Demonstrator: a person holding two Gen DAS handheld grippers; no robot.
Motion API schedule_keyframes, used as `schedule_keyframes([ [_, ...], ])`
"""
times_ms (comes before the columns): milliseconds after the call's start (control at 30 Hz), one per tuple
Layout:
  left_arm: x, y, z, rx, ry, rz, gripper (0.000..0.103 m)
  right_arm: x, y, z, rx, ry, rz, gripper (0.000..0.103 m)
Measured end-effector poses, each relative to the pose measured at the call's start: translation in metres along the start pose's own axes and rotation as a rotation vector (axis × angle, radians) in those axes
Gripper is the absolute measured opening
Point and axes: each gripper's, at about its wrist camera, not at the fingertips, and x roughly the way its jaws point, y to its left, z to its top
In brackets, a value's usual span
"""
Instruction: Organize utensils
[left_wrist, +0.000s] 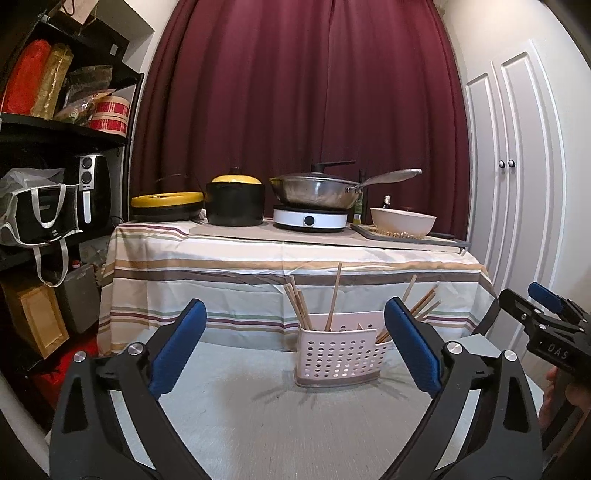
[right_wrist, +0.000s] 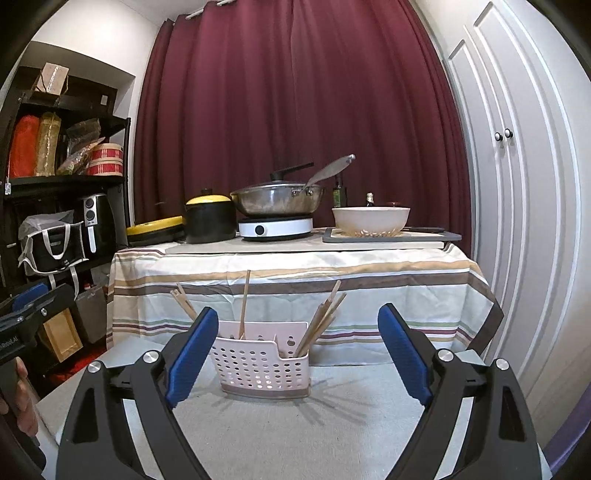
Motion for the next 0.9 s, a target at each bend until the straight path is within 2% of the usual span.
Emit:
schedule_keyframes([
  [300, -0.018, 0.0, -0.001, -0.01, -0.013, 0.007, 0.097, -0.017, 0.004, 0.003, -0.016, -0.022, -0.004, 0.086],
  [900, -0.021, 0.002, -0.001, -0.011, -0.014, 0.008, 0.098, -0.022, 0.006, 0.003, -0.014, -0.024, -0.003, 0.087],
])
